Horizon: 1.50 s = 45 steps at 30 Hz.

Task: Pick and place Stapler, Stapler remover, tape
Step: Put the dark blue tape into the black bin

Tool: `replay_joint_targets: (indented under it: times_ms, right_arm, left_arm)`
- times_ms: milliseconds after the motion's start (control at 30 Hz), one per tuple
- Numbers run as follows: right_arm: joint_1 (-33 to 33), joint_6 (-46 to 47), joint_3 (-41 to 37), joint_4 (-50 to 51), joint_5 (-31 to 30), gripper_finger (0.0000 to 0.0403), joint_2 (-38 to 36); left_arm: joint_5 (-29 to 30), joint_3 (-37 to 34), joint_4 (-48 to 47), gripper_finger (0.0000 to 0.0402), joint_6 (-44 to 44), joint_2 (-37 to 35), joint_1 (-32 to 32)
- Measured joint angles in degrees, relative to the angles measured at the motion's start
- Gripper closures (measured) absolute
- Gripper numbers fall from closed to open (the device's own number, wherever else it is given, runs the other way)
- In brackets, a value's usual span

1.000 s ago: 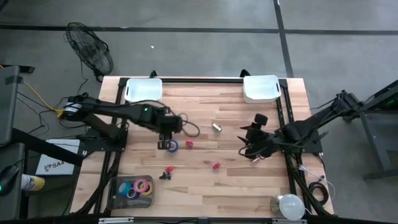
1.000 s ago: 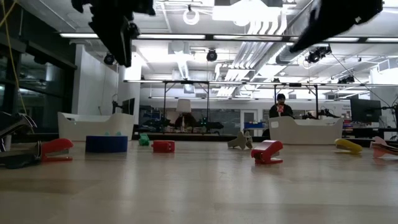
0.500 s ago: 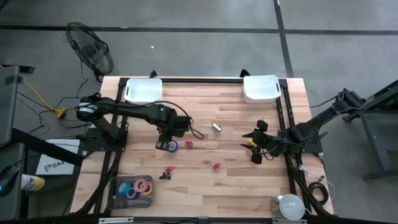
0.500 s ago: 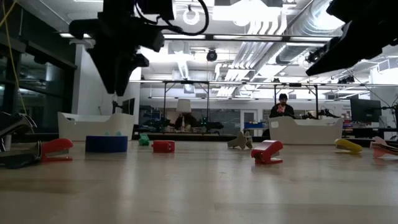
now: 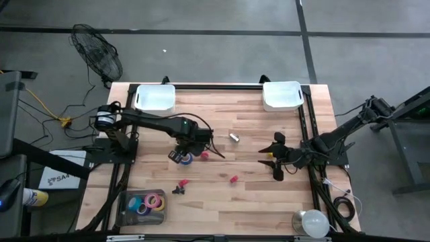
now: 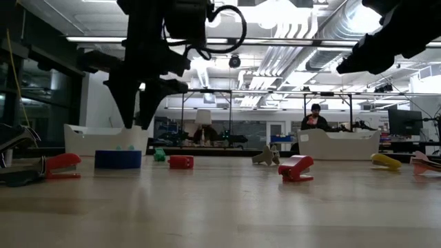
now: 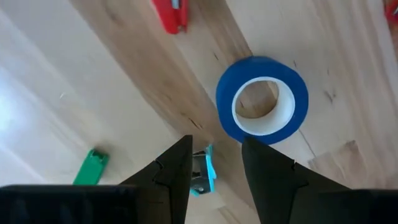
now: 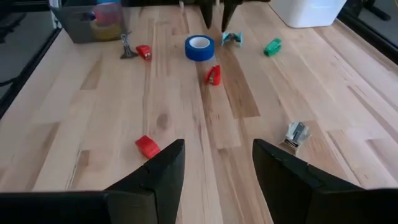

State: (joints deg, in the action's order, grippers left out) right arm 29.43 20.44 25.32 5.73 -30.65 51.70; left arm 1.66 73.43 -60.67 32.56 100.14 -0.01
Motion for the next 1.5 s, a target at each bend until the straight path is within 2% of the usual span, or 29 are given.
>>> replay_joint_targets:
  times_ms: [367, 567, 733, 867, 967, 1267, 1500]
  right_arm:
    - [0.0, 0.4, 0.0, -0.1, 1.9, 0.0222, 0.0]
    - [0.0, 1.3, 0.0, -0.1, 2.0, 0.0222, 0.0]
    - [0.0, 1.6, 0.0, -0.1, 2.0, 0.0222, 0.0]
    - [0.0, 2.5, 0.0, -0.1, 1.9, 0.0222, 0.0]
    - [0.0, 2.7, 0.0, -0.1, 1.9, 0.0222, 0.0]
    - [0.0, 2.7, 0.0, -0.1, 1.7, 0.0222, 0.0]
    - [0.0, 3.1, 0.1, -0.1, 2.1, 0.0222, 0.0]
  left_arm:
    - [-0.8, -0.5, 2.0, 0.0266, 5.3, 0.2, 0.0]
    - [-0.9, -6.9, 2.9, 0.0266, 6.0, 0.2, 0.0]
    - [-0.7, -10.3, 8.3, 0.0266, 6.7, 0.3, 0.0]
    - [2.2, -10.3, 8.9, 0.0266, 6.6, 0.2, 0.0]
    - [2.2, -10.3, 9.1, 0.0266, 6.3, 0.2, 0.0]
    - [1.7, -7.9, 5.6, 0.0266, 3.5, -0.9, 0.0]
    - [-1.4, -5.9, 8.3, 0.0266, 0.1, -1.0, 0.0]
